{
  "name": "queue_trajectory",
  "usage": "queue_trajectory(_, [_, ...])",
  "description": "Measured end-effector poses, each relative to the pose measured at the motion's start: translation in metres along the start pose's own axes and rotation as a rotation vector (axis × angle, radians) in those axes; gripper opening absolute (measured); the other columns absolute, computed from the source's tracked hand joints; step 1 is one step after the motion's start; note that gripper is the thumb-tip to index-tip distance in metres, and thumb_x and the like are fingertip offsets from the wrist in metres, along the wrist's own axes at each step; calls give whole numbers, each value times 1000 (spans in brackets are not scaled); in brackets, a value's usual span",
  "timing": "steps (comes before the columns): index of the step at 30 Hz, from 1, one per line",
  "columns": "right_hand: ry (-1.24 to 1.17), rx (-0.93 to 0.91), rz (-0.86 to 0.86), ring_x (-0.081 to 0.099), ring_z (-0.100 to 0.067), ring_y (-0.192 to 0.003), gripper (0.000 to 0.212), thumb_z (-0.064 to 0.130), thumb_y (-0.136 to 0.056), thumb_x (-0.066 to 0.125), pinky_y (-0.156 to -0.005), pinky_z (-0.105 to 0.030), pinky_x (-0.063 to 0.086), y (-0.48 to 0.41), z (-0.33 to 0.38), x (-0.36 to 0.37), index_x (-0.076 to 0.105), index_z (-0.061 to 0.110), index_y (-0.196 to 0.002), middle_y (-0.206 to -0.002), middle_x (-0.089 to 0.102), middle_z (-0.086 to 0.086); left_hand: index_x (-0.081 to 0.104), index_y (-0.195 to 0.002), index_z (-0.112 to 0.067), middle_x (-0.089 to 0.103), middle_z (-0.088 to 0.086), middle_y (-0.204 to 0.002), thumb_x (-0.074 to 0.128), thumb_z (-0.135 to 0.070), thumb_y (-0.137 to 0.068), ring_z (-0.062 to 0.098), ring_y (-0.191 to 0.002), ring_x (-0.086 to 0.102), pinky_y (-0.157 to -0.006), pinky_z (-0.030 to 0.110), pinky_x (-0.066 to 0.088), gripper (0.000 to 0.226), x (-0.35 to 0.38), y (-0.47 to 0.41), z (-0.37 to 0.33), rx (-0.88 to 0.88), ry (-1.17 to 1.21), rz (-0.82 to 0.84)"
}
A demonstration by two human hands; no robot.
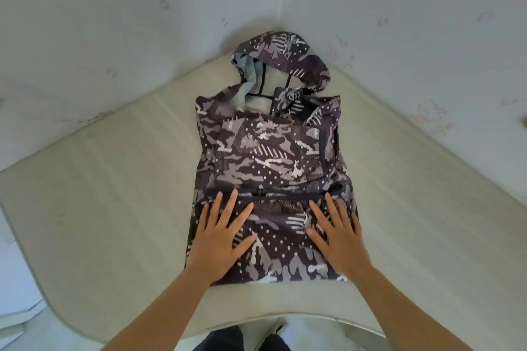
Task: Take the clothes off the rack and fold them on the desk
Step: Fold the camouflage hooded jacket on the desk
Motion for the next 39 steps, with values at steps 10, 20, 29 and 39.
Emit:
queue_trajectory(10, [-123, 37, -155, 31, -11, -138, 46, 54, -97, 24, -113, -38, 19, 21, 21, -42, 56, 34, -126, -146, 41, 9, 67, -103, -31, 58, -10, -118, 39, -52, -93, 15, -111, 51, -99, 39, 36, 36, -46, 0, -6, 77, 158, -220])
queue_trajectory(20, [-450, 66, -303, 43, -10, -125, 26, 19, -98, 45, -107, -29, 33, -125, 28, -130, 57, 23, -120, -128, 53, 6, 61, -109, -18, 58, -2, -109, 48, -30, -98, 14, -95, 56, -86, 33, 47, 21, -118, -152, 17, 0, 411, -322])
queue_trajectory(29, [-628, 330, -231, 41, -25, -127, 57, 21, -91, 57, -103, -40, 38, -279, -24, -175, 34, 12, -142, -139, 43, -9, 32, -140, -19, 43, 12, -134, 61, -21, -89, 26, -115, 51, -97, 41, 43, 58, -139, -288, 61, -345, 558, -175])
queue_trajectory(39, [-788, 238, -152, 55, -25, -116, 60, 9, -81, 73, -85, -23, 44, -361, -49, -161, 45, 15, -134, -122, 58, -3, 53, -119, -10, 61, 2, -105, 75, -15, -78, 21, -97, 60, -76, 29, 43, 47, -133, -389, 69, -542, 940, -234])
Point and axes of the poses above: each hand's wrist, its own y-axis away from the middle knuckle, its own x-axis out of the palm, z = x × y, the point moved 3 cm from there along -y, towards the middle knuckle
